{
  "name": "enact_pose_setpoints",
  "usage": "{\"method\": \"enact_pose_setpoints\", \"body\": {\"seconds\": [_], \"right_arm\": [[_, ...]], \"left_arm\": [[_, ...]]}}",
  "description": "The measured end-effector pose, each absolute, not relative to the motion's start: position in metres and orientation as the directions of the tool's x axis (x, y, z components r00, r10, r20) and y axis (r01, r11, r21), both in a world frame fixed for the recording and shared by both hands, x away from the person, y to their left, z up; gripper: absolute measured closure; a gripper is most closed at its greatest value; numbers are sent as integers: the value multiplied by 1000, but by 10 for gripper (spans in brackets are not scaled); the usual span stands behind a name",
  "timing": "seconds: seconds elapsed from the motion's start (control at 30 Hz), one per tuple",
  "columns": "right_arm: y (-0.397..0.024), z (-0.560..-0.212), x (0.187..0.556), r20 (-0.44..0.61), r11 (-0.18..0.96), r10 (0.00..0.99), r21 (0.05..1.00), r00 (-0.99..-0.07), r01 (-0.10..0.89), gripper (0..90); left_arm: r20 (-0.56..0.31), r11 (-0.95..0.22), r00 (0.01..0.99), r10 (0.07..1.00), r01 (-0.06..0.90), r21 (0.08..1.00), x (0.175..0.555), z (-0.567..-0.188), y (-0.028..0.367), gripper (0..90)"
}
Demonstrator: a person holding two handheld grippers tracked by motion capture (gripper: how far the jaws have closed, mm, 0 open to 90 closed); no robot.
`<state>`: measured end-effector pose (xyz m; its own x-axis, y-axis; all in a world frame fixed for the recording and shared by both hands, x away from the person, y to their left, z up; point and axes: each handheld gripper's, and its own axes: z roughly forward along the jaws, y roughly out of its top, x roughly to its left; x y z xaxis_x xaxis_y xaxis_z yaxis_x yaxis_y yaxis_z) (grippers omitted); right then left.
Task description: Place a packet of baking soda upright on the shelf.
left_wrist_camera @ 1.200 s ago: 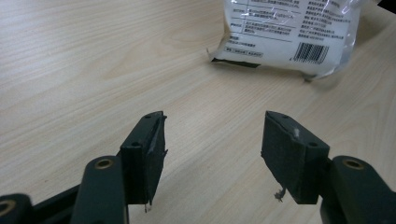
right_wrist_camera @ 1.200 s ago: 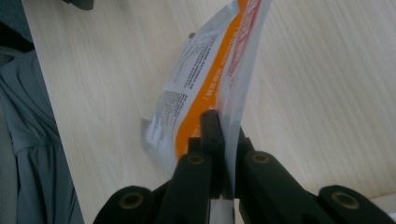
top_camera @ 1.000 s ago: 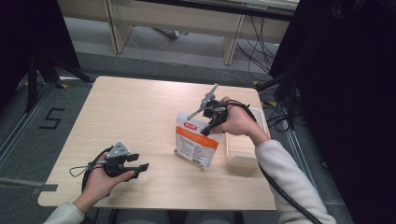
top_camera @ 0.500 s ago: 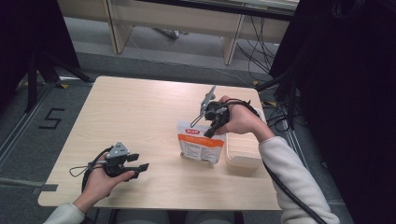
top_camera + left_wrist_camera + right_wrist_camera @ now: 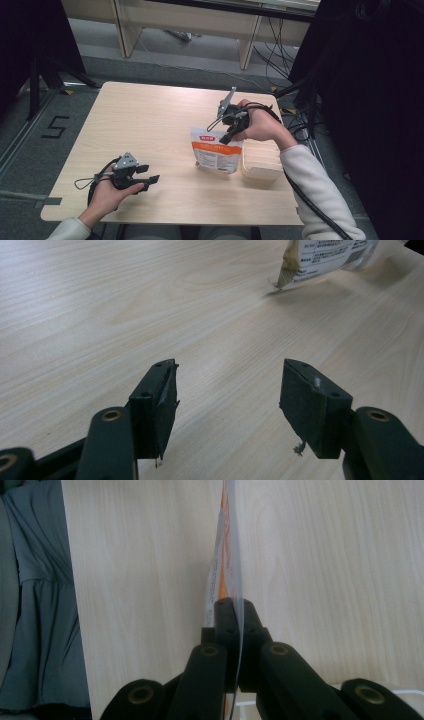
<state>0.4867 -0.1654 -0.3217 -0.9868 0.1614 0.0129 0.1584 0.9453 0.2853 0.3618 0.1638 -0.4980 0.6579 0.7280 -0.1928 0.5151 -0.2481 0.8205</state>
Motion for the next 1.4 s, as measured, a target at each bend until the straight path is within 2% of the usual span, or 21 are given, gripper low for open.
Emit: {"method": "enact_pose_setpoints", "body": {"seconds": [0.1,0.2,0.3,0.33,0.6,0.63,0.67,0.8,0.93,1.13,1.17,1.3,1.4], "right_arm": [[-167,-319,486,12,939,184,294,-983,180,900],[-171,-315,489,4,937,159,316,-987,152,900],[-177,-305,489,6,929,192,321,-981,183,900],[-177,-305,490,4,932,166,325,-986,158,900],[-189,-288,492,-13,927,187,334,-982,172,900],[-191,-287,494,-15,930,163,335,-987,148,900],[-192,-284,493,-21,926,190,337,-981,173,900],[-197,-280,493,-25,923,188,346,-982,167,900],[-206,-272,492,-22,917,228,340,-973,207,900],[-214,-268,493,-38,918,228,341,-973,202,900],[-216,-267,492,-43,914,253,337,-967,224,900],[-227,-265,495,-60,923,227,331,-972,195,900],[-233,-264,494,-58,921,248,323,-967,217,900]], "left_arm": [[-194,-248,657,728,517,820,362,-498,164,391],[-194,-246,657,728,515,821,362,-498,164,392],[-196,-244,656,729,517,820,362,-498,164,392],[-198,-242,656,729,516,822,362,-498,164,392],[-195,-245,656,729,517,820,362,-498,164,392],[-194,-247,657,728,516,820,362,-498,164,392],[-196,-245,656,729,516,821,362,-498,164,392],[-193,-246,657,729,515,821,362,-498,164,392],[-194,-245,657,729,515,821,362,-498,163,392],[-195,-244,656,729,515,822,362,-498,163,392],[-196,-243,656,729,515,822,362,-498,163,392],[-200,-240,653,730,519,820,362,-498,163,391],[-206,-235,648,733,526,817,362,-499,163,392]]}}
